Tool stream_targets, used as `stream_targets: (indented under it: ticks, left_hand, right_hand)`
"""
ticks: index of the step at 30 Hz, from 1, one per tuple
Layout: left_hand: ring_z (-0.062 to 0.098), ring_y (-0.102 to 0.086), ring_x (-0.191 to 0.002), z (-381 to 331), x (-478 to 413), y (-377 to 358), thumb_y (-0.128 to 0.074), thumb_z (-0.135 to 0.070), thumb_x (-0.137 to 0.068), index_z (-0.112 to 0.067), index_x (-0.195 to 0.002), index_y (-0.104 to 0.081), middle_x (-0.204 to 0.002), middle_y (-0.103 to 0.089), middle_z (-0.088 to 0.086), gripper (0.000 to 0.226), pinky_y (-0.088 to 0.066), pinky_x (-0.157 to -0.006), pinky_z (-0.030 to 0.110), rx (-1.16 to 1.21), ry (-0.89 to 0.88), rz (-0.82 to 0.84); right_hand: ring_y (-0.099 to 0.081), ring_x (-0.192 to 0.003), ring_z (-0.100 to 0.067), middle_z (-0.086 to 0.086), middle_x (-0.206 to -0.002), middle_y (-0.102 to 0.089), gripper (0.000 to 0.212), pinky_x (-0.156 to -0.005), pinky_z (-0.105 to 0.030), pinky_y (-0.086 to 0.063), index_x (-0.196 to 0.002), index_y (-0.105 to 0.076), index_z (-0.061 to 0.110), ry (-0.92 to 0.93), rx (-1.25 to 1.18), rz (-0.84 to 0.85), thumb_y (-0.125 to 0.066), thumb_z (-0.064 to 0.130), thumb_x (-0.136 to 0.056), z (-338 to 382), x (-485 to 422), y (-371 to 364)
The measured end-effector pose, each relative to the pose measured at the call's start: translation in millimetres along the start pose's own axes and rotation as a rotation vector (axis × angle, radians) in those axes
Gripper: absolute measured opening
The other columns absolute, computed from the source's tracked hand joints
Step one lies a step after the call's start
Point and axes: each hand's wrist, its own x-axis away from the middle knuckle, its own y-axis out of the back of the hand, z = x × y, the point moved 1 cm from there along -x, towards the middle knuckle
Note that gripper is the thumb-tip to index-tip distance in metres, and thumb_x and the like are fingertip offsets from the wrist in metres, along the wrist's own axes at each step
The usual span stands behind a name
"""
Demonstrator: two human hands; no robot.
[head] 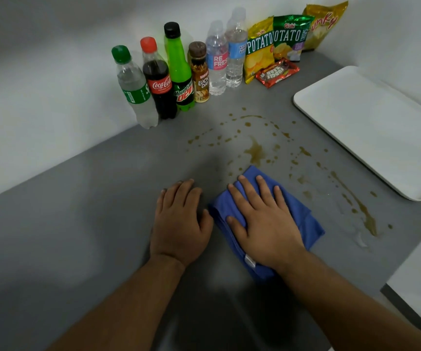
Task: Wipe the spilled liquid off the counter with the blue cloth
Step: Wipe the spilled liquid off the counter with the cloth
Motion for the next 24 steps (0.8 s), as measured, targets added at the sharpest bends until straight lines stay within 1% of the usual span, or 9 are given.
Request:
stream_targets:
  ticks: [2,5,9,12,15,17,20,22,24]
  left_hand:
    - [0.033,-0.048,-0.140,0,0,0,-0.050,-0.034,-0.090,-0.011,-0.131,-0.063,-0.148,-0.056,0.010,0.048,-0.033,-0.119,0.057,-0.002,-0.009,-0.016]
    - [0.033,-0.048,-0.139,1,0,-1,-0.049,-0.034,-0.090,-0.011,-0.131,-0.062,-0.148,-0.056,0.009,0.048,-0.032,-0.121,0.056,0.000,-0.014,-0.029]
    - [0.032,-0.046,-0.141,2,0,-3,-0.048,-0.035,-0.092,-0.012,-0.133,-0.060,-0.149,-0.054,0.009,0.049,-0.030,-0.123,0.055,0.008,-0.010,-0.033]
    - [0.033,-0.047,-0.140,2,0,-3,-0.044,-0.036,-0.093,-0.011,-0.133,-0.061,-0.148,-0.055,0.010,0.050,-0.031,-0.122,0.056,0.009,-0.006,-0.037]
    - [0.033,-0.048,-0.140,2,1,-2,-0.042,-0.035,-0.094,-0.010,-0.133,-0.061,-0.148,-0.056,0.010,0.050,-0.031,-0.122,0.055,0.023,0.002,-0.037]
    - [0.033,-0.049,-0.139,2,1,-1,-0.042,-0.035,-0.095,-0.010,-0.133,-0.061,-0.147,-0.057,0.010,0.050,-0.031,-0.122,0.055,0.047,0.000,-0.038]
    - [0.030,-0.047,-0.141,3,1,1,-0.041,-0.035,-0.094,-0.012,-0.134,-0.060,-0.148,-0.056,0.008,0.050,-0.028,-0.123,0.053,0.071,0.006,-0.028]
    - [0.029,-0.047,-0.141,3,0,2,-0.042,-0.034,-0.094,-0.013,-0.134,-0.060,-0.149,-0.055,0.007,0.049,-0.027,-0.124,0.053,0.107,0.009,-0.022]
    - [0.029,-0.048,-0.140,5,-1,3,-0.048,-0.029,-0.093,-0.012,-0.131,-0.061,-0.149,-0.055,0.007,0.044,-0.029,-0.122,0.054,0.152,0.010,-0.038]
  right_hand:
    - [0.010,-0.162,-0.022,0.010,-0.176,-0.003,0.073,-0.130,-0.052,0.003,-0.167,-0.006,0.039,0.049,-0.015,-0.002,-0.011,0.074,-0.103,-11,13,1]
    - [0.008,-0.162,-0.018,0.012,-0.175,-0.006,0.080,-0.130,-0.048,0.004,-0.167,-0.003,0.041,-0.029,-0.084,-0.034,-0.019,0.081,-0.099,-30,31,6]
    - [0.010,-0.162,-0.019,0.009,-0.176,-0.006,0.078,-0.130,-0.049,0.003,-0.164,-0.023,0.033,-0.087,-0.095,-0.021,-0.021,0.078,-0.101,-18,46,3]
    - [0.014,-0.161,-0.021,0.007,-0.176,-0.003,0.073,-0.130,-0.050,0.007,-0.166,-0.018,0.034,-0.007,-0.062,0.010,-0.014,0.072,-0.104,2,31,-2]
    - [0.009,-0.162,-0.024,0.007,-0.176,-0.006,0.072,-0.129,-0.051,0.008,-0.167,-0.015,0.037,0.048,-0.019,0.011,-0.007,0.071,-0.104,9,-5,4]
    - [0.006,-0.162,-0.025,0.008,-0.176,-0.006,0.073,-0.128,-0.055,0.006,-0.166,-0.014,0.042,0.002,-0.006,0.010,-0.009,0.075,-0.101,2,-26,10]
    - [0.009,-0.162,-0.027,0.009,-0.176,0.005,0.077,-0.128,-0.060,0.005,-0.164,-0.003,0.049,-0.080,-0.013,0.024,-0.007,0.084,-0.096,-12,-32,11]
    - [0.010,-0.162,-0.028,0.008,-0.176,0.006,0.077,-0.128,-0.061,0.003,-0.164,0.001,0.049,-0.102,-0.007,0.005,-0.004,0.084,-0.096,-14,-18,8]
    - [0.007,-0.162,-0.031,0.004,-0.176,0.003,0.075,-0.128,-0.062,-0.001,-0.165,-0.001,0.047,-0.101,0.002,-0.001,-0.006,0.081,-0.098,-5,0,4]
